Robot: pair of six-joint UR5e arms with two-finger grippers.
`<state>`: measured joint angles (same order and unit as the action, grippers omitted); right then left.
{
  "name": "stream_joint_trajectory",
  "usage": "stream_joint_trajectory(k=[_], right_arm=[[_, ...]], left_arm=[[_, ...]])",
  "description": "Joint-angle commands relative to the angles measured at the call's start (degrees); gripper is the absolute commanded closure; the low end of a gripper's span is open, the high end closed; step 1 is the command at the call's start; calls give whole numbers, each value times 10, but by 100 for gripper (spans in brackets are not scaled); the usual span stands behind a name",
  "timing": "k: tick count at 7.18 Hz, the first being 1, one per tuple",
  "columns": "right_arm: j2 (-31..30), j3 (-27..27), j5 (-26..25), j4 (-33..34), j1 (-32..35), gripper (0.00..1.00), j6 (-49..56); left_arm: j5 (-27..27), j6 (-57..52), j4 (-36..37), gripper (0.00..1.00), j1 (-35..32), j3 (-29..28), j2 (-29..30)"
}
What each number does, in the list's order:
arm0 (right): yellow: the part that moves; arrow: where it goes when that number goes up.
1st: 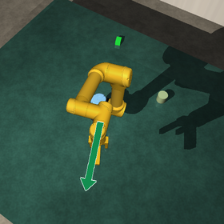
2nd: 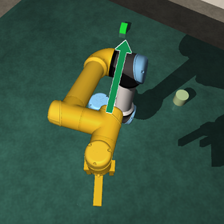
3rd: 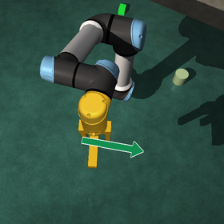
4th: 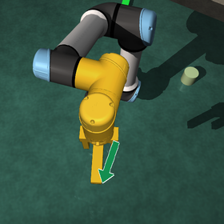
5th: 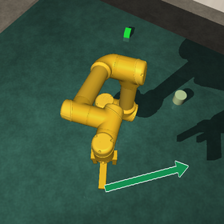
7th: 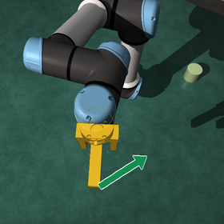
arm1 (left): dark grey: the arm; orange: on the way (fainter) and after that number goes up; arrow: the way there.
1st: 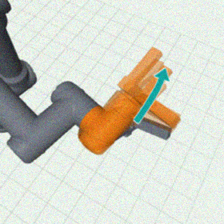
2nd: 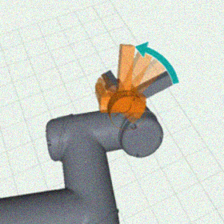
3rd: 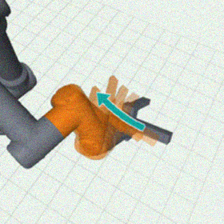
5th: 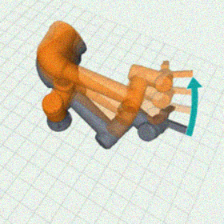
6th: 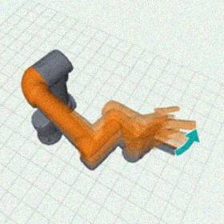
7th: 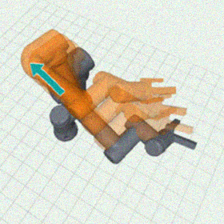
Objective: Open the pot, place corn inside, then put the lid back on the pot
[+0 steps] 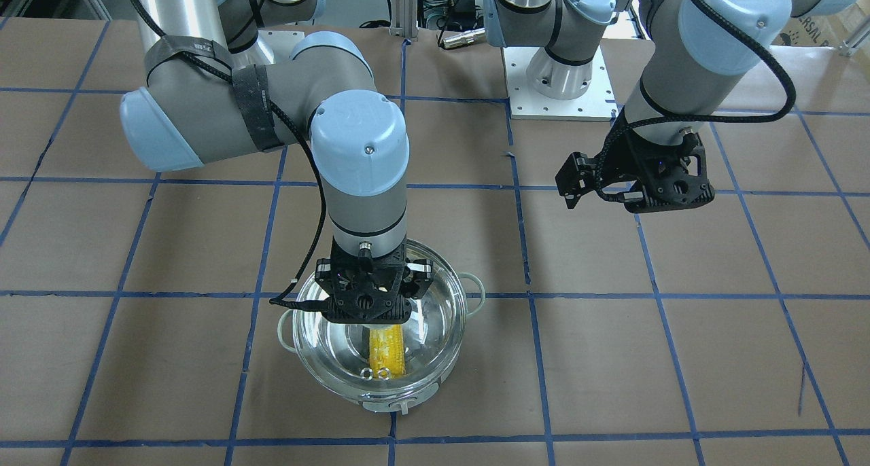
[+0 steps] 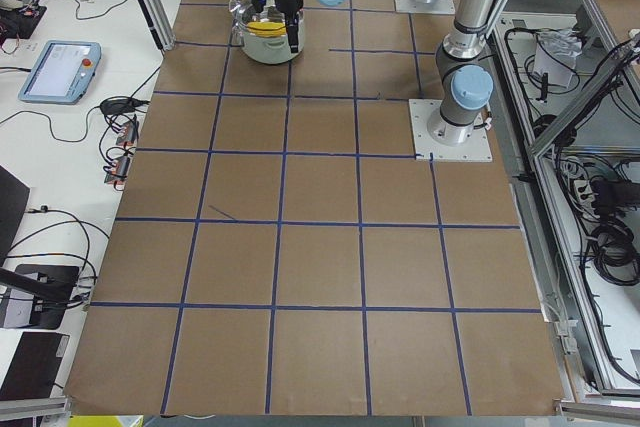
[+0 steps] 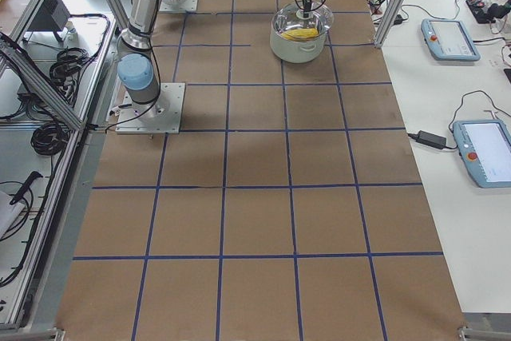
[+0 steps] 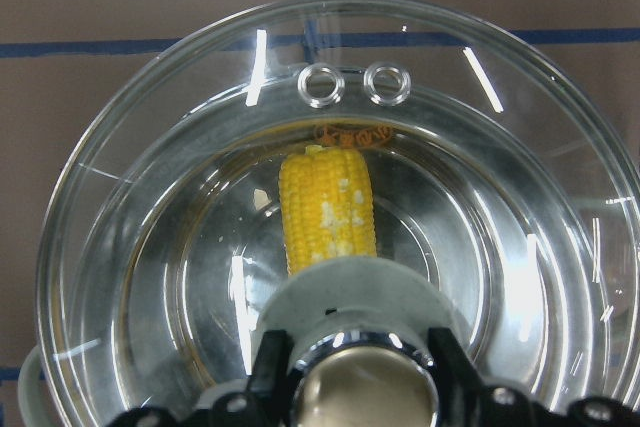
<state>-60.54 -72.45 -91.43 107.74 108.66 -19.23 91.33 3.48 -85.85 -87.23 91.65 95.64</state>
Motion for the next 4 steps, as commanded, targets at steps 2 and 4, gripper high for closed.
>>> stream_joint_trajectory(k=[2,4], right_arm=[[2,-4,0,-2,1,89,-1],[2,-2,15,-2,0,89,-2]], left_arm=[[-34,3,0,0,-5,0,-4],[-36,1,1,0,2,0,-10]])
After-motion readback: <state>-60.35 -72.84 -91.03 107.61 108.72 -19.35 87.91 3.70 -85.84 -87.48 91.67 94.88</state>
